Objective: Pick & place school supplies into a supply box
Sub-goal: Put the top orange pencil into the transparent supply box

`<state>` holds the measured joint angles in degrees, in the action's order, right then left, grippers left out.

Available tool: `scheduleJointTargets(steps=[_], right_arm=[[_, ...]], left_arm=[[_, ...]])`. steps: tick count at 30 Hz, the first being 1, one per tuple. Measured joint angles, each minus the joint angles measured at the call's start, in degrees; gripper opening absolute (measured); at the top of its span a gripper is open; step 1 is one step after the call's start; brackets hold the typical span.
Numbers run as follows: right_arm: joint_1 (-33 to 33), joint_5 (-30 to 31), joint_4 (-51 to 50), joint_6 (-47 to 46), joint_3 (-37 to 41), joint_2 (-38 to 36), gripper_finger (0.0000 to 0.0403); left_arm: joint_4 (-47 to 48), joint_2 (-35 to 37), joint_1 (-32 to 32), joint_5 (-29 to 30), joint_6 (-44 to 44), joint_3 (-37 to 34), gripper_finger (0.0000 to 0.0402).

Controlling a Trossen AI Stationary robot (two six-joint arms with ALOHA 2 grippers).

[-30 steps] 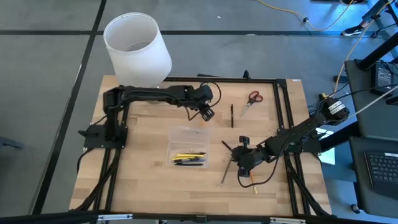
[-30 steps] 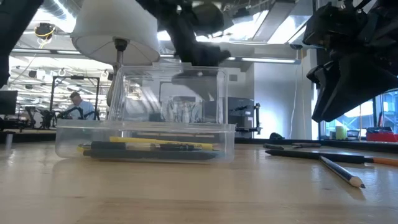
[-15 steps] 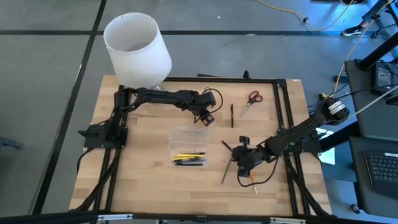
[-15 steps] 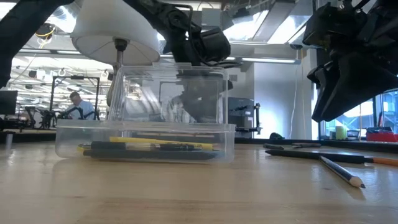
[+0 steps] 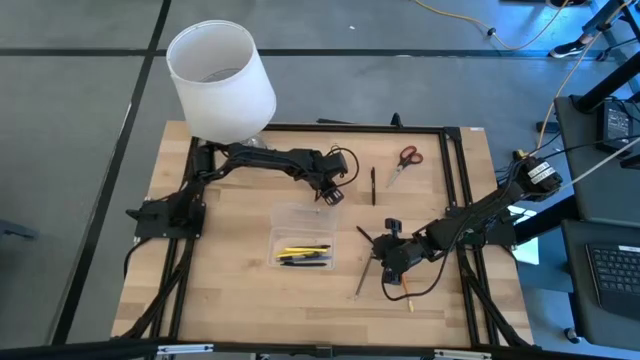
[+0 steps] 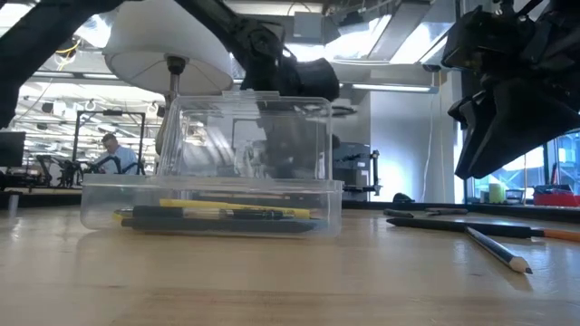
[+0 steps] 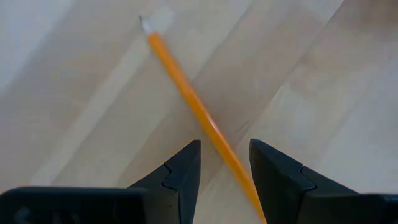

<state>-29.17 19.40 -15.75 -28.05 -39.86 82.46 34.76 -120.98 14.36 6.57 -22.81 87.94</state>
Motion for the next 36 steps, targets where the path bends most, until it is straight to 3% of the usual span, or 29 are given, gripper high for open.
scheduleJointTargets(steps=[17, 29, 36], right_arm=[[0.02, 0.00, -0.22, 1.54, 0.01, 0.04, 0.0116], [0.00, -0.07, -0.41, 1.36, 0.02, 0.04, 0.0116], [-0.10, -0.43, -0.48, -0.92, 0.02, 0.04, 0.0116]], left_arm=[[2.53, -2.59, -0.08, 0.96, 5.60, 0.22, 0.0123], [9.91, -2.43, -0.05, 0.34, 10.11, 0.26, 0.0015], [17.10, -2.48, -0.02, 1.61, 10.56, 0.16, 0.0006]])
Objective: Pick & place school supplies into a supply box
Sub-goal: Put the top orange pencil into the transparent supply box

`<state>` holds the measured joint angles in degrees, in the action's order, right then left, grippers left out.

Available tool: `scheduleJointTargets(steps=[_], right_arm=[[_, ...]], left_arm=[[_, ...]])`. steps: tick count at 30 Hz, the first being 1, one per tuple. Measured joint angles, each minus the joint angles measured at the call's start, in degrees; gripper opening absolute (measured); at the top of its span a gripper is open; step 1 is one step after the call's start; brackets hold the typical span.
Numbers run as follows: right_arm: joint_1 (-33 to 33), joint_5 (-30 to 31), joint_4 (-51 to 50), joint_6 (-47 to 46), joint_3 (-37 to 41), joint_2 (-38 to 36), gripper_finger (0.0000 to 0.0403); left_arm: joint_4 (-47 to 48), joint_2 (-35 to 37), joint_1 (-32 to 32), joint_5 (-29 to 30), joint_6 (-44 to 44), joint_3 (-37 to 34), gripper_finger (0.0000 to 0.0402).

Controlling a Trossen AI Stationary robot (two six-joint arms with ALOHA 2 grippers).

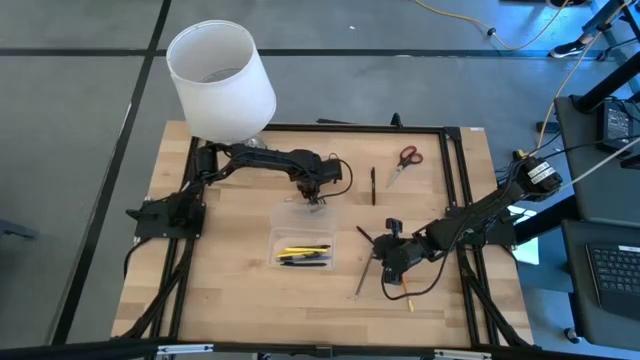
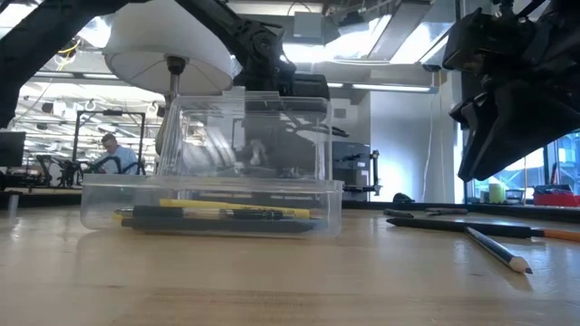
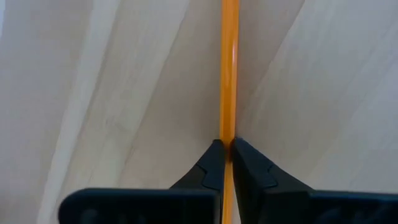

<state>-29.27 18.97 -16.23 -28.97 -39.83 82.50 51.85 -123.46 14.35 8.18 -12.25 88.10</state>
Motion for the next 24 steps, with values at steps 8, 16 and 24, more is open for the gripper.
scheduleJointTargets(steps=[8, 16, 24], right_arm=[[-0.14, -1.11, 0.00, -2.02, 0.00, 0.00, 0.0116], [-0.14, -1.12, 0.04, -2.29, 0.02, 0.00, 0.0116], [-0.14, -1.12, 0.05, -2.29, 0.02, 0.00, 0.0116]], left_arm=[[4.63, 0.07, -0.69, 0.56, -0.99, -0.72, 0.0004], [3.85, 2.97, -1.73, 2.06, -2.96, -3.65, 0.0003], [3.71, 7.45, -3.48, 2.33, -7.09, -11.20, 0.0002]])
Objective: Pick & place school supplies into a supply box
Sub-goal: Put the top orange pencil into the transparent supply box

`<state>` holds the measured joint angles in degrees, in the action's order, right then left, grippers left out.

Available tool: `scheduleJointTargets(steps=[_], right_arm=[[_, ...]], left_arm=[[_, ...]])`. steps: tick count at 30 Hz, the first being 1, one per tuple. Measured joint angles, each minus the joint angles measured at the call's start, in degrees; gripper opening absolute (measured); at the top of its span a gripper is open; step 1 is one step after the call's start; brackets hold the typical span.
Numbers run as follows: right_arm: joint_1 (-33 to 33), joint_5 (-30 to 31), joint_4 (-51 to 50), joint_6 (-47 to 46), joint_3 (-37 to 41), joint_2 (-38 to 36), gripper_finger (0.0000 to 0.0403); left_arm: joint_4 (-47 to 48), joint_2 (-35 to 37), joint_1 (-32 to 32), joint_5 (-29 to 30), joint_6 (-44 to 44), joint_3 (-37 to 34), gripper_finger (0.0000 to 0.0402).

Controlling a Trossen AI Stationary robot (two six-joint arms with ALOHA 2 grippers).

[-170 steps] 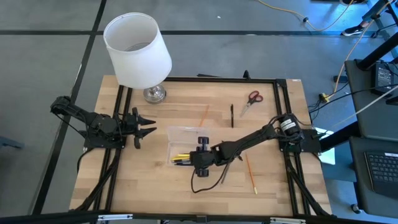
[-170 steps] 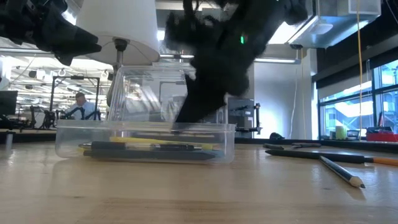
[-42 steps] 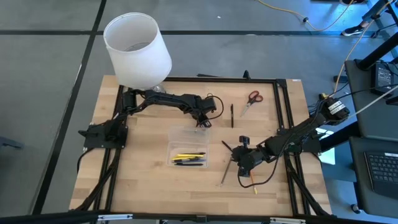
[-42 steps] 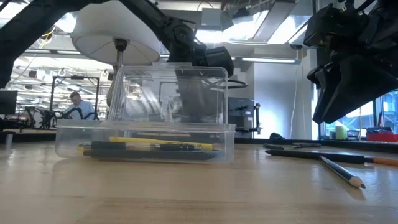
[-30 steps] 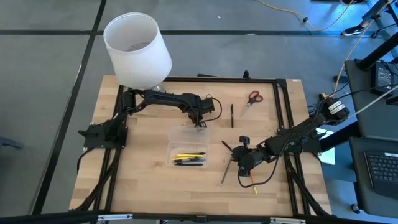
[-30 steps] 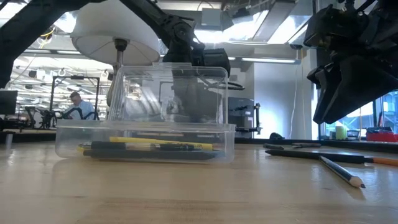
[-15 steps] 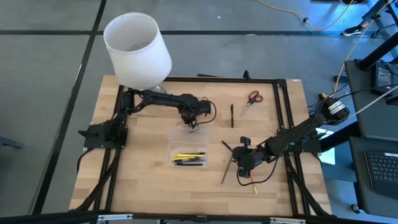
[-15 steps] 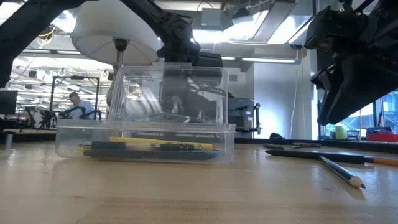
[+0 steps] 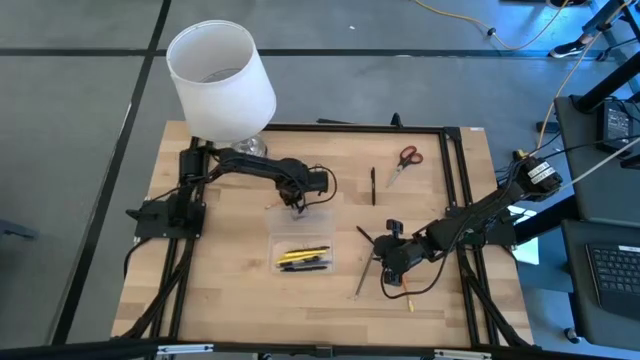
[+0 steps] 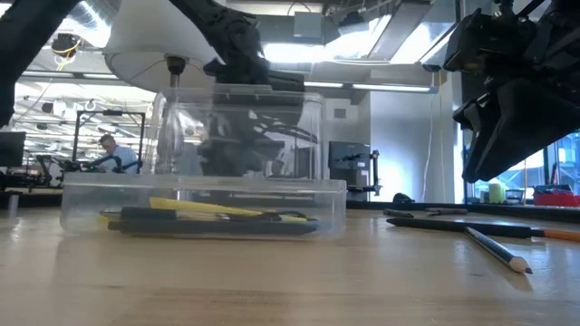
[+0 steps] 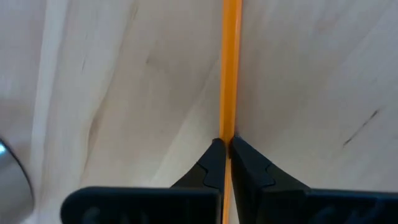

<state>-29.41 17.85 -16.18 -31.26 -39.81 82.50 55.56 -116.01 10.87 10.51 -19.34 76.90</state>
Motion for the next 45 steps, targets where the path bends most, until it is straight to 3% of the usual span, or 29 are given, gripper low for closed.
scheduleJointTargets(steps=[17, 24, 34, 39, 45], right_arm=[[0.00, 0.00, 0.13, -1.49, 0.00, 0.00, 0.0116], [0.02, 0.01, 0.27, -1.50, 0.00, 0.00, 0.0116], [0.04, -0.02, 0.61, -2.38, 0.00, 0.00, 0.0116], [0.04, -1.09, 0.59, -3.07, 0.00, 0.00, 0.0116], [0.04, -1.09, 0.59, -3.05, 0.00, 0.00, 0.0116]], left_arm=[[-6.46, 21.04, -1.56, -0.15, -16.60, -26.28, 0.0001], [-14.15, 28.25, -6.48, 0.77, -27.69, -37.84, 0.0001], [-7.14, 35.60, -13.45, 1.82, -36.96, -40.12, 0.0001], [-1.36, 40.60, -16.06, 5.30, -41.49, -40.00, 0.0002], [-1.30, 46.63, -20.54, 8.94, -44.38, -39.92, 0.0002]])
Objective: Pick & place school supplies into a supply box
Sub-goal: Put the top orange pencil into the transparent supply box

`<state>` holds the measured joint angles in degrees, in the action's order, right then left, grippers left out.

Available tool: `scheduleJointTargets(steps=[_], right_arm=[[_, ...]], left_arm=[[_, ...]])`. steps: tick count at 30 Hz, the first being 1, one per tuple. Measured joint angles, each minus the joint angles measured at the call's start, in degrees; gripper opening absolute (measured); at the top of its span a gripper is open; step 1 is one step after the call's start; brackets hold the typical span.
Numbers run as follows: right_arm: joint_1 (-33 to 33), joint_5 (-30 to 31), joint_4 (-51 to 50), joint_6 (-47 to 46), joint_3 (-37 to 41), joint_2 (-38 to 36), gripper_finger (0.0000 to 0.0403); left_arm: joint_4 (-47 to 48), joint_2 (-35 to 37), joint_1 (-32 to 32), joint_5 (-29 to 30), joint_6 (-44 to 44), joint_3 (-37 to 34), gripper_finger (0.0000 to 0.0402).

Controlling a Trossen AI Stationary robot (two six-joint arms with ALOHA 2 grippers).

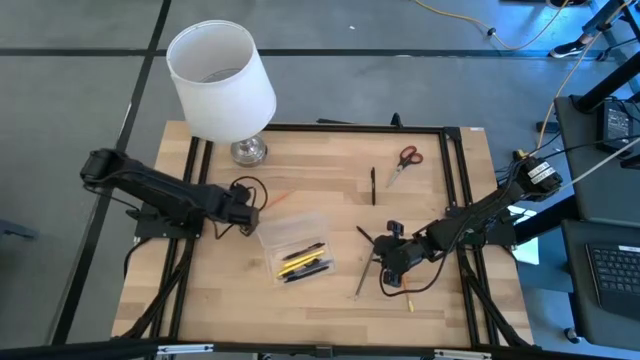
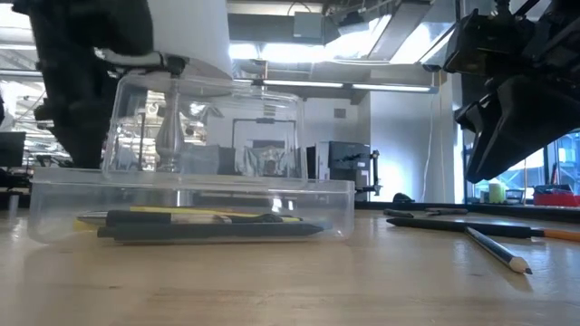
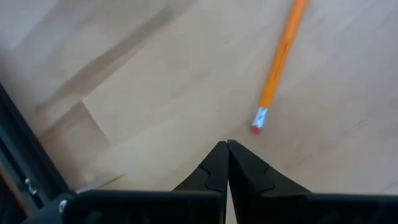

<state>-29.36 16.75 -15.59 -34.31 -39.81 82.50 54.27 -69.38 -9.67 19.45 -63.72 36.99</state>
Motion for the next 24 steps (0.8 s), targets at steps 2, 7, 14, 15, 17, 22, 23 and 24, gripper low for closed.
scheduleJointTargets(steps=[2, 7, 14, 15, 17, 22, 23, 24], right_arm=[[0.00, 0.00, -0.02, -0.02, 0.00, 0.00, 0.0116], [0.00, 0.00, -0.04, 0.08, 0.00, 0.00, 0.0116], [0.00, 0.07, -0.09, 1.82, 0.00, 0.00, 0.0116], [0.00, 0.07, -0.09, 1.82, 0.00, 0.00, 0.0116], [0.00, 0.09, -0.05, 1.81, 0.00, 0.00, 0.0116], [0.00, 1.49, 0.02, 1.66, 0.00, 0.00, 0.0116], [0.00, 1.52, 0.02, 1.62, 0.00, 0.00, 0.0116], [0.00, 1.56, 0.03, 1.62, 0.00, 0.00, 0.0116]], left_arm=[[-0.09, 1.95, -2.31, 2.67, -0.95, -0.45, 0.0002], [-0.35, 8.53, -9.00, 8.90, -8.33, -4.45, 0.0005], [-14.32, 15.36, -18.12, 15.34, -9.68, -12.86, 0.0049], [-17.05, 15.60, -18.93, 15.82, -8.64, -14.23, 0.0057], [-22.14, 15.56, -20.31, 17.35, -6.59, -16.94, 0.0074], [-29.05, 15.43, -23.67, 26.08, -3.86, -22.17, 0.0111], [-30.64, 15.43, -24.43, 28.21, -2.99, -23.06, 0.0117], [-32.25, 15.43, -25.16, 30.09, -2.07, -23.97, 0.0123]])
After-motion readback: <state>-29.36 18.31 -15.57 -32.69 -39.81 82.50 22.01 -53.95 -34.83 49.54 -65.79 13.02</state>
